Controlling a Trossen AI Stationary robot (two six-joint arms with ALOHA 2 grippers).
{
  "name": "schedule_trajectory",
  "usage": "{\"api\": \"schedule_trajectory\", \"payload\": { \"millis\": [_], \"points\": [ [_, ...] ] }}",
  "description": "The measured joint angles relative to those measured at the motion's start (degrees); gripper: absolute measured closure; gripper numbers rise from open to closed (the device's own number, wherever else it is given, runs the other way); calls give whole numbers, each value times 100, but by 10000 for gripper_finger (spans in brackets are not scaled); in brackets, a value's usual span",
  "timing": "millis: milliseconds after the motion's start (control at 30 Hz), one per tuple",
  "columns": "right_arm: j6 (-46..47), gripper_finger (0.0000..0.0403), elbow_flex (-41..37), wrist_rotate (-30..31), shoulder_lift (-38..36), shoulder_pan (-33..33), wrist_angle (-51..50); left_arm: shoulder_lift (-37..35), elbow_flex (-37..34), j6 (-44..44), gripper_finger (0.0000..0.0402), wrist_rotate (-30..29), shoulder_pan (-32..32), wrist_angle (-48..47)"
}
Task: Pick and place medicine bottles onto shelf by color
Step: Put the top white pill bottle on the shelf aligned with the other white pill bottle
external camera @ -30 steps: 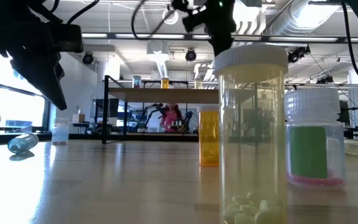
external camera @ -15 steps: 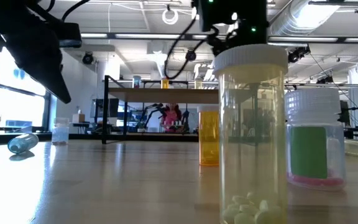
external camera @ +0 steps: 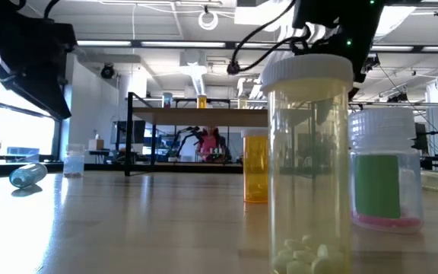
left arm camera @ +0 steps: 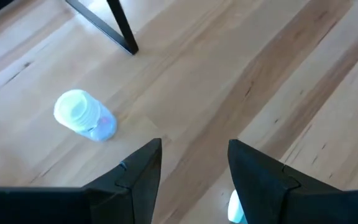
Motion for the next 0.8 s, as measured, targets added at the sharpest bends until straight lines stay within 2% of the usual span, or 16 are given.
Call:
{"api": "schedule_trajectory", "payload": {
  "millis": [233,467,667,800],
  "points": [
    [-131,206,-332,7,-466,0,774,0,0,-263,227,171,52,34],
    [-637,206,-378,14,-499,0,1208,2,0,-552,203,960,424,-98],
    [-872,206,-378,15,-497,0,1314,84,0,-1033,162,954,596,-269],
    [-908,206,-378,15,-497,0,1300,307,0,-1352,150,609,638,-284]
  ]
}}
